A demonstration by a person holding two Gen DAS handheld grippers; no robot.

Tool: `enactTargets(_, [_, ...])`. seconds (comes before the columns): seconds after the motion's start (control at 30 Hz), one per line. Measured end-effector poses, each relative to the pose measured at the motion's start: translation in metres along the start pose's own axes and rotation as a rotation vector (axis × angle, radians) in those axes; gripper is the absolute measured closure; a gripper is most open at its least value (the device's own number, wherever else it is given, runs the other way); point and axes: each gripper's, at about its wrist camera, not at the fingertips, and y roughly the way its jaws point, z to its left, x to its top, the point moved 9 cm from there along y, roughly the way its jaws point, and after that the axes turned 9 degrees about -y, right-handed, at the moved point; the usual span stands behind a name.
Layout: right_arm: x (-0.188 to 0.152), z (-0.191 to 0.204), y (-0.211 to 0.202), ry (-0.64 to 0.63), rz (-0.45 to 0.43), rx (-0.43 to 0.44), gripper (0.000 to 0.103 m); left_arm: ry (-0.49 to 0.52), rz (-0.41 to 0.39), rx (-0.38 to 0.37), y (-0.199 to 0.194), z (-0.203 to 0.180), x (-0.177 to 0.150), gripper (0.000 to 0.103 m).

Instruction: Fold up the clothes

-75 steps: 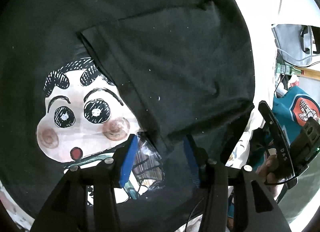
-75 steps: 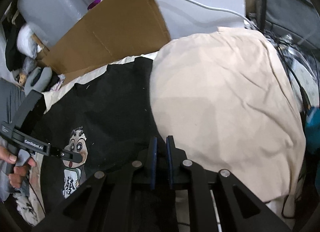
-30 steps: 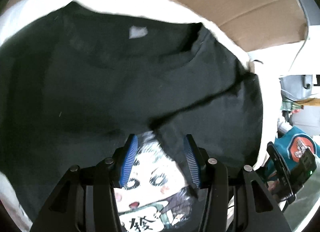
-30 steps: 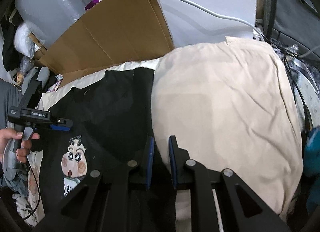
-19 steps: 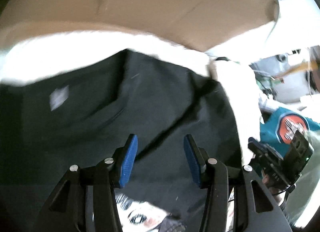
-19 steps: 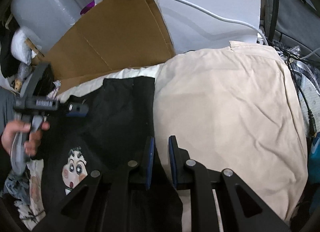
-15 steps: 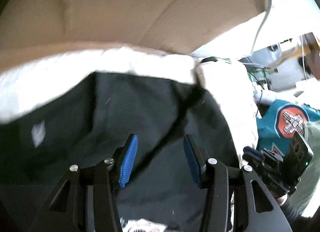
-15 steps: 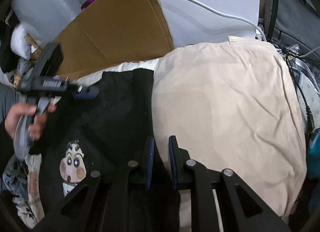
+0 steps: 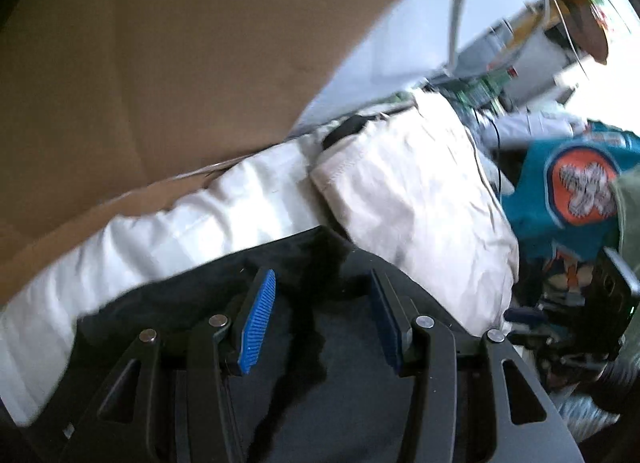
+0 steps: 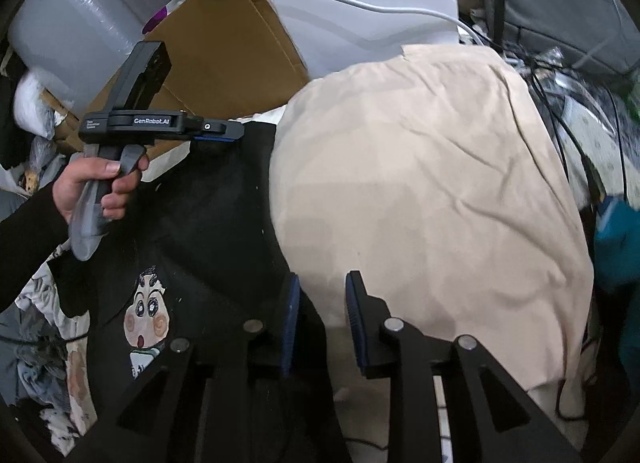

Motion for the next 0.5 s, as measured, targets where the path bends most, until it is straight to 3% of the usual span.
enactTargets(0.2, [-0.010, -0.003, -0.001, 0.023, 0.005, 0.020, 0.080, 0.090, 0.060, -0.034, 0.013, -0.006, 0.002, 0.055])
enactTargets(0.37, [-0.013, -0.003, -0.001, 0.055, -0.005, 0.038, 0.072, 0.131, 0.094, -0.106, 0.013, -0.019, 0.001, 0.055])
enactTargets(0.5, [-0.016, 0.000, 0.002, 0.057, -0.004, 0.056, 0.071, 0.176, 0.138, -0.111, 0.016, -0.027, -0.002, 0.055])
